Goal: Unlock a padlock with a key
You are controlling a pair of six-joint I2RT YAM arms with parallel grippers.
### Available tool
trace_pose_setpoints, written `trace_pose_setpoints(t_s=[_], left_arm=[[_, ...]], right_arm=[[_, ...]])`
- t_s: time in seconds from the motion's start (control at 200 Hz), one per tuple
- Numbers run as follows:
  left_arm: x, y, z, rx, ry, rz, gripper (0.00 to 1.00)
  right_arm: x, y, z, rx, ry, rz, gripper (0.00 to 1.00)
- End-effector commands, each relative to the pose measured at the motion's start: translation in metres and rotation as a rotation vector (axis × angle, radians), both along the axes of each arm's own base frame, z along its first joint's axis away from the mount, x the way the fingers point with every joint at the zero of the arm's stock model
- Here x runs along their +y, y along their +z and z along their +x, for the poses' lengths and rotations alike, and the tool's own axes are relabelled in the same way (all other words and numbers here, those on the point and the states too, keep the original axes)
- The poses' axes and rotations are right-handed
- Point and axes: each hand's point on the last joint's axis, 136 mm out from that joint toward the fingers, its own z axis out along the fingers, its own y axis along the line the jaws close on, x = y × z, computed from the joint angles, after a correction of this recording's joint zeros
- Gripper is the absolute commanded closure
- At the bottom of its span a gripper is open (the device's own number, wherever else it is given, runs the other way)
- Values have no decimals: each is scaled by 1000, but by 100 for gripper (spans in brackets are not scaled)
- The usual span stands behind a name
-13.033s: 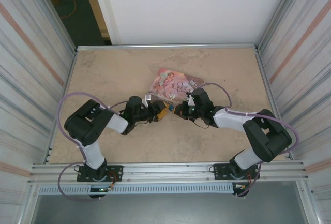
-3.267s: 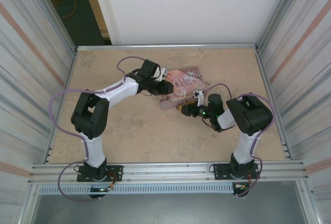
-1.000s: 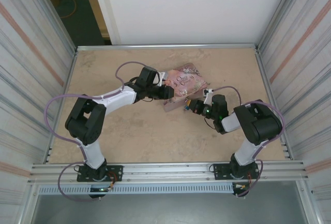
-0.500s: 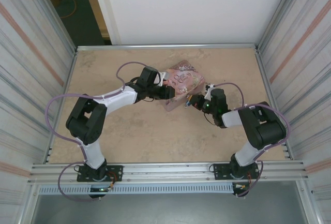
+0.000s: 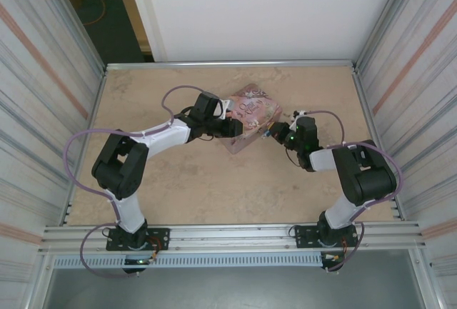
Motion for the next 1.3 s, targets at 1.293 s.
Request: trace_pose_setpoints(t_s=[1.293], left_arm=[[166,68,-30,-214,394,110,39]], right_arm=[[35,-8,-175,219,556,-314,100]])
